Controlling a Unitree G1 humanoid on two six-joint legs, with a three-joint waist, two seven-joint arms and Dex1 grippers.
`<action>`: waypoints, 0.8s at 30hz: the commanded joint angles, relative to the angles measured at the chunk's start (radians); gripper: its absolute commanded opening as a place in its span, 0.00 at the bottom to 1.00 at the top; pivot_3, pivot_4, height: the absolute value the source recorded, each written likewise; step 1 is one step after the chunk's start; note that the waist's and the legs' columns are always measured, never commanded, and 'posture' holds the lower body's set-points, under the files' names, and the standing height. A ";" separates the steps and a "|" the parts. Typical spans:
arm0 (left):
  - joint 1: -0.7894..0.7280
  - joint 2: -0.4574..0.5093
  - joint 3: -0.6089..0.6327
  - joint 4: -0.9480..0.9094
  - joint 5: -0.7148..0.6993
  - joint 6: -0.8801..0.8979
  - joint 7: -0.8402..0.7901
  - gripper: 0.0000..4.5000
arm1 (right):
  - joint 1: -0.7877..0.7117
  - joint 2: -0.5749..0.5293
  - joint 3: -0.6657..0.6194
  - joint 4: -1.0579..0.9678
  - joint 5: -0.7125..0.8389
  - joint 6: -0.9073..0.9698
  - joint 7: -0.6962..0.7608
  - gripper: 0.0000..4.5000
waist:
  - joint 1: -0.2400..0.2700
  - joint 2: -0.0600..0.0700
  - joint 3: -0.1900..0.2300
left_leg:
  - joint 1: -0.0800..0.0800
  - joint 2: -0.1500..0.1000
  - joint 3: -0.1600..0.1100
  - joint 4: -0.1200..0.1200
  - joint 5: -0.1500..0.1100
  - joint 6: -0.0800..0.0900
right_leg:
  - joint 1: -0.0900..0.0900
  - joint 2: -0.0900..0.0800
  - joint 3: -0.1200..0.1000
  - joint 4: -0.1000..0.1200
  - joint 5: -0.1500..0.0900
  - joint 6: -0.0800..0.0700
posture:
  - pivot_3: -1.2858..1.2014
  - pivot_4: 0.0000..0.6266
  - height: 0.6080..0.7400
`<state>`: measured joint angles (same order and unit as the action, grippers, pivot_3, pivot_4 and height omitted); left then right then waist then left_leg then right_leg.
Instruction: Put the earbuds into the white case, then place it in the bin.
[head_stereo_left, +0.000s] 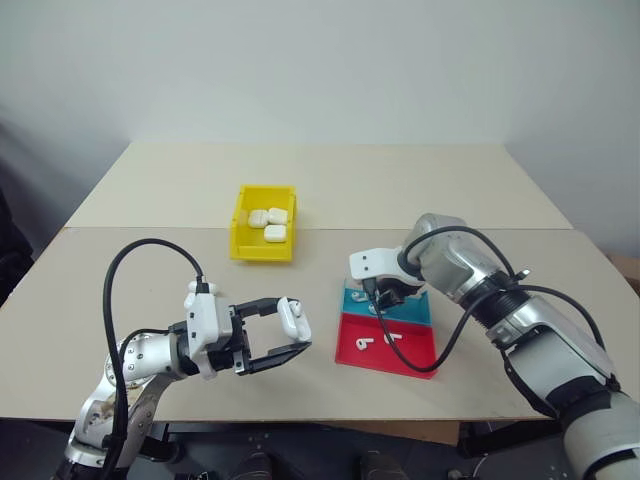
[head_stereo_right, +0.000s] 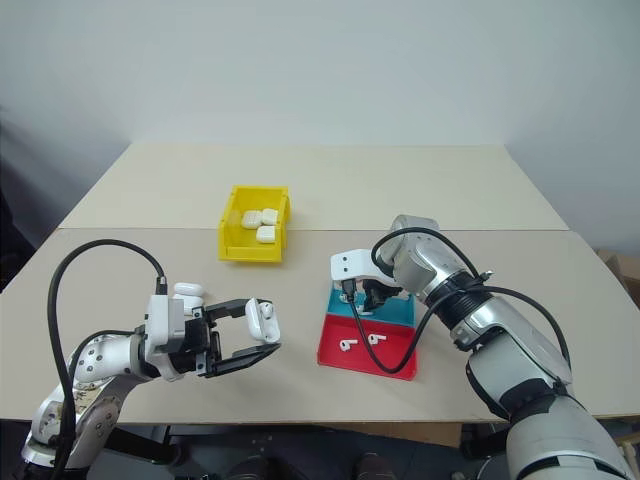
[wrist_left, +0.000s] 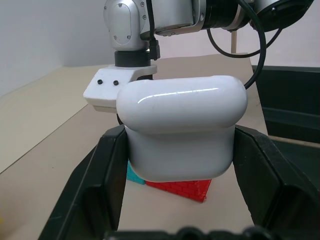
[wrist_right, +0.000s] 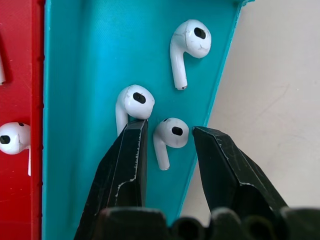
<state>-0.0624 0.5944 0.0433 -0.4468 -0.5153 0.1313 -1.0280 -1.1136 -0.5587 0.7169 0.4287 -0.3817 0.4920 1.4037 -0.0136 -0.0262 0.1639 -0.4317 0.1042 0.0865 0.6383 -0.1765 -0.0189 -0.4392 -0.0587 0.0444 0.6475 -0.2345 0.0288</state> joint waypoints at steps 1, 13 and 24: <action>-0.009 0.002 0.002 -0.025 -0.008 -0.017 0.003 0.62 | 0.000 -0.006 -0.028 -0.011 -0.013 0.007 0.001 0.41 | 0.000 0.000 0.000 | 0.000 0.000 0.000 0.000 0.000 0.000 | 0.000 0.000 0.000 0.000 0.000 0.000 | 0.52 0.24 1.00; -0.013 0.000 -0.001 -0.020 -0.005 -0.021 0.001 0.62 | 0.008 -0.009 -0.022 -0.019 -0.019 0.012 0.009 0.41 | 0.000 0.000 0.000 | 0.000 0.000 0.000 0.000 0.000 0.000 | 0.000 0.000 0.000 0.000 0.000 0.000 | 0.52 0.24 1.00; -0.012 0.001 -0.001 -0.023 -0.003 -0.018 0.005 0.62 | 0.011 -0.008 -0.028 -0.022 -0.023 0.008 0.005 0.21 | 0.000 0.000 0.000 | 0.001 0.000 0.000 0.001 0.000 0.000 | 0.001 0.000 0.000 0.000 0.000 0.000 | 0.52 0.24 1.00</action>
<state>-0.0652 0.5944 0.0409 -0.4460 -0.5135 0.1309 -1.0288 -1.1092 -0.5592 0.7139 0.4235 -0.3916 0.4961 1.4112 -0.0135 -0.0260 0.1637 -0.4310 0.1042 0.0864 0.6389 -0.1765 -0.0189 -0.4384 -0.0586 0.0444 0.6479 -0.2345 0.0288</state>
